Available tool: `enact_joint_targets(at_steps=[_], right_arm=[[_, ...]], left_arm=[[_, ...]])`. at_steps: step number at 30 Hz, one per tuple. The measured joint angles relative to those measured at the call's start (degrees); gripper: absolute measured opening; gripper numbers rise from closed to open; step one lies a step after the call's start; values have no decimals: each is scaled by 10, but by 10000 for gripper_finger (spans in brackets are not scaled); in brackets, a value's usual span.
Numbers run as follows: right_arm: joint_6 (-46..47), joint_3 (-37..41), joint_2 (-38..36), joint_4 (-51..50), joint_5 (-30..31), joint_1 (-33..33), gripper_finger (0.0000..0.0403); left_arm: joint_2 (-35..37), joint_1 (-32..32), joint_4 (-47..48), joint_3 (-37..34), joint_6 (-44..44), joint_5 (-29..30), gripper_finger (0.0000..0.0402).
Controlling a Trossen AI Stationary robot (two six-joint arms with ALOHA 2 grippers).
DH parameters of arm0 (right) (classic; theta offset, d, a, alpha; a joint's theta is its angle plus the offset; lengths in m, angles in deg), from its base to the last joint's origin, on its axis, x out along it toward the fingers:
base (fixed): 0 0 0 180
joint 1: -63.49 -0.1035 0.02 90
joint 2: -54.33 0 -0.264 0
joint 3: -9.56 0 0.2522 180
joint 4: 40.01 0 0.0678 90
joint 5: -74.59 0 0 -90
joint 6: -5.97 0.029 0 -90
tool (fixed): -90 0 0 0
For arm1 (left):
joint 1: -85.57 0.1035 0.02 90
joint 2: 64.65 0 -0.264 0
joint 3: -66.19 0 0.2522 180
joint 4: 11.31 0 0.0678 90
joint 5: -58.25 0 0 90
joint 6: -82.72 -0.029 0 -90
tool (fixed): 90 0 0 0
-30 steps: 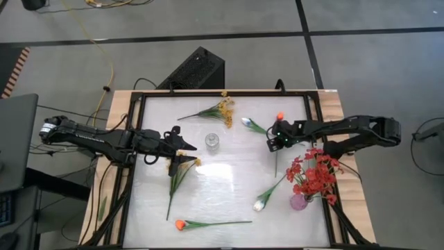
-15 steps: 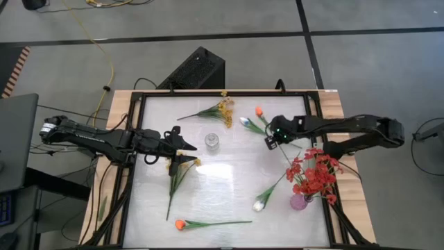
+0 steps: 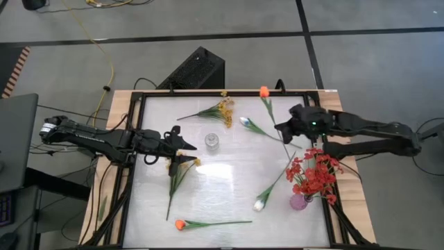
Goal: Sort flowers into vase by color
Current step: Put the top orange flower into the pink vase
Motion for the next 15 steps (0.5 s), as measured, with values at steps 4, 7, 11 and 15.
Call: enact_joint_targets(at_steps=[4, 7, 11, 15], right_arm=[[-33, 0, -37, 29, 0, -41, 15], [-71, 0, -70, 65, 2, -65, 15], [-102, -21, -121, 73, 43, -92, 15], [-161, -26, -164, 135, 56, -129, 15]], left_arm=[[0, 0, 0, 0, 0, 9, 162], [0, 0, 0, 0, 0, 9, 162], [0, 0, 0, 0, 0, 9, 162], [0, 0, 0, 0, 1, 9, 162]])
